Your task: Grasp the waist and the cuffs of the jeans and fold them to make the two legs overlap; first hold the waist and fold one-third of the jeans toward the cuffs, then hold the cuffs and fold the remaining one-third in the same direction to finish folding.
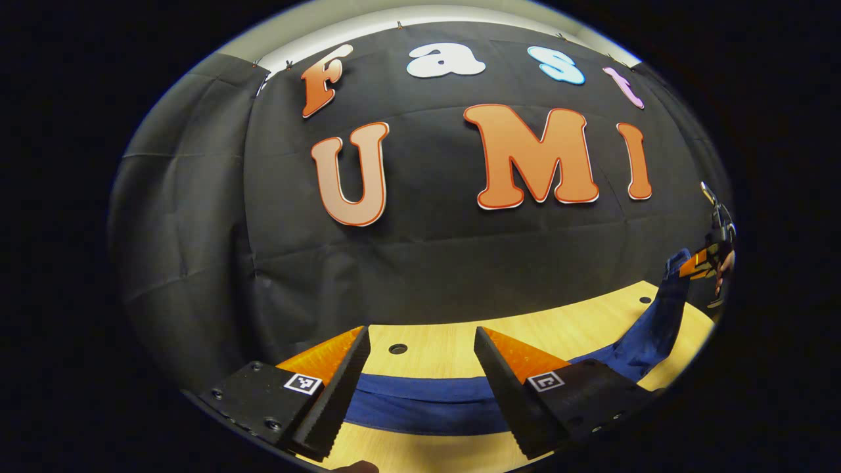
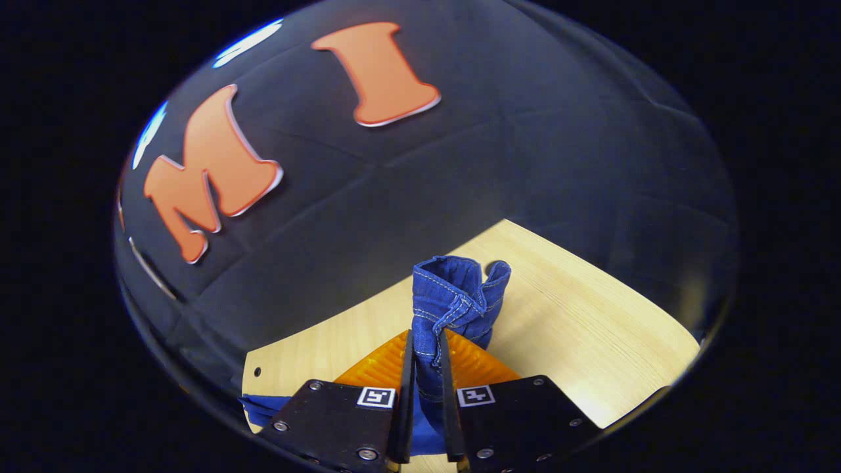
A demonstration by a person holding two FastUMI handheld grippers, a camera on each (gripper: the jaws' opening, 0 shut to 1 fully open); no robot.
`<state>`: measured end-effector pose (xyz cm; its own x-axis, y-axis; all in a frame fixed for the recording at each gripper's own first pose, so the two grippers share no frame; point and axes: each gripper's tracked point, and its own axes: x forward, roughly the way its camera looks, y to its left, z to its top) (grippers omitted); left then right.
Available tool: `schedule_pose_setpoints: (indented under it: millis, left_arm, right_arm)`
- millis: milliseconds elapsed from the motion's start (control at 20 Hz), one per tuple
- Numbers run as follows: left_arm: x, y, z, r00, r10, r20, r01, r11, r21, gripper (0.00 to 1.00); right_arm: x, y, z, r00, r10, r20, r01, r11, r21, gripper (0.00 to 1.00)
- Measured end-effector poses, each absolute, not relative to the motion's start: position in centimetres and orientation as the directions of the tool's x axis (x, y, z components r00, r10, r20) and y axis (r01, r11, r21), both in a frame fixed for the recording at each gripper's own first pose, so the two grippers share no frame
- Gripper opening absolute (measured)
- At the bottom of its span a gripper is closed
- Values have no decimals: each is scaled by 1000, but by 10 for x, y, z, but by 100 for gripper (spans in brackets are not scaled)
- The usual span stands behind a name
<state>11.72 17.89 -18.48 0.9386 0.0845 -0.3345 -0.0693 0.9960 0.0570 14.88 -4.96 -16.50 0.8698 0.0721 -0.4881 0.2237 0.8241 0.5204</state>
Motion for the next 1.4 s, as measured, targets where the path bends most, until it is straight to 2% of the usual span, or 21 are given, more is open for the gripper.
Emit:
schedule_pose_setpoints:
  millis: [300, 450, 750, 1100, 1300, 1400]
  left_arm:
    - [114, 216, -200, 922, 131, -365, -117, 991, 62, 98]
    - [113, 242, -215, 898, 187, -398, -164, 982, 90, 98]
    - [115, 270, -256, 850, 177, -497, -210, 978, -10, 98]
    - [100, 269, -349, 677, 49, -734, -367, 887, -280, 99]
    - [87, 247, -380, 578, -138, -804, -545, 668, -507, 98]
    - [84, 240, -391, 532, -196, -824, -614, 582, -534, 98]
  right_arm:
    - [146, 35, -107, 898, 194, -394, 37, 861, 508, 20]
    - [143, 77, -86, 882, 293, -370, -70, 856, 512, 20]
    - [135, 189, -106, 820, 415, -393, -185, 843, 505, 20]
    - [98, 288, -201, 689, 488, -536, -215, 844, 491, 20]
    - [76, 321, -243, 598, 503, -624, -211, 849, 484, 20]
    - [58, 330, -253, 545, 530, -650, -222, 839, 497, 43]
